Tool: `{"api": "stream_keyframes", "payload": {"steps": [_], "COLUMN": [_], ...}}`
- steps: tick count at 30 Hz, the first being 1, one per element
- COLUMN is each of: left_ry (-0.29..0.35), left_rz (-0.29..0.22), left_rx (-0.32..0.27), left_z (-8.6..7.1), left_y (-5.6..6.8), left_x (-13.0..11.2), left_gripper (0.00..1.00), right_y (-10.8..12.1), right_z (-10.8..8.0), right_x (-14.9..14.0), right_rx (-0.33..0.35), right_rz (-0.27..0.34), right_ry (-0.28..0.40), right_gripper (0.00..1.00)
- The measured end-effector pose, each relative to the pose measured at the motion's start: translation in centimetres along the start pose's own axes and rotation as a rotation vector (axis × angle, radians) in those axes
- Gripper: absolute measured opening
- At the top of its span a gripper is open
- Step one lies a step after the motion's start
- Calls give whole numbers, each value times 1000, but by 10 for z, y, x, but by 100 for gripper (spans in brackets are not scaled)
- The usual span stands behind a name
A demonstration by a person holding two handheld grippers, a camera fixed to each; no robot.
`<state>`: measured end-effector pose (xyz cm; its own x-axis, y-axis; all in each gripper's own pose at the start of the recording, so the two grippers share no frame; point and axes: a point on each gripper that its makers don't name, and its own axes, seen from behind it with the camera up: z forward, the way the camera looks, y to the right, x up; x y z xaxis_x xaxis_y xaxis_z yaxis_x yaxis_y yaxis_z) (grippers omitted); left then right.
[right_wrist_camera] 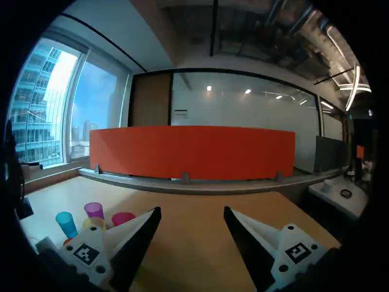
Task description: Pour water
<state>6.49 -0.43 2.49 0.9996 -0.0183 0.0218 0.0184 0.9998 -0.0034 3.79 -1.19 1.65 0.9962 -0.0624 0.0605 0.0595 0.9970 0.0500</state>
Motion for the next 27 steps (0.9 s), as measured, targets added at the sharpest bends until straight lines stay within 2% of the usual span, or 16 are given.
{"api": "stream_keyframes", "payload": {"steps": [8, 18, 27], "left_ry": [0, -15, -14], "left_rz": [-5, -6, -10], "left_rx": [-45, -95, -143], "left_z": [13, 22, 25], "left_y": [10, 19, 25], "left_x": [41, 80, 96], "left_gripper": [86, 86, 86], "right_y": [-4, -6, -11], "right_z": [7, 10, 10], "right_x": [35, 77, 85], "right_rx": [27, 72, 121], "right_rz": [-33, 6, 33], "right_ry": [-4, -20, -30], "right_gripper": [99, 99, 100]}}
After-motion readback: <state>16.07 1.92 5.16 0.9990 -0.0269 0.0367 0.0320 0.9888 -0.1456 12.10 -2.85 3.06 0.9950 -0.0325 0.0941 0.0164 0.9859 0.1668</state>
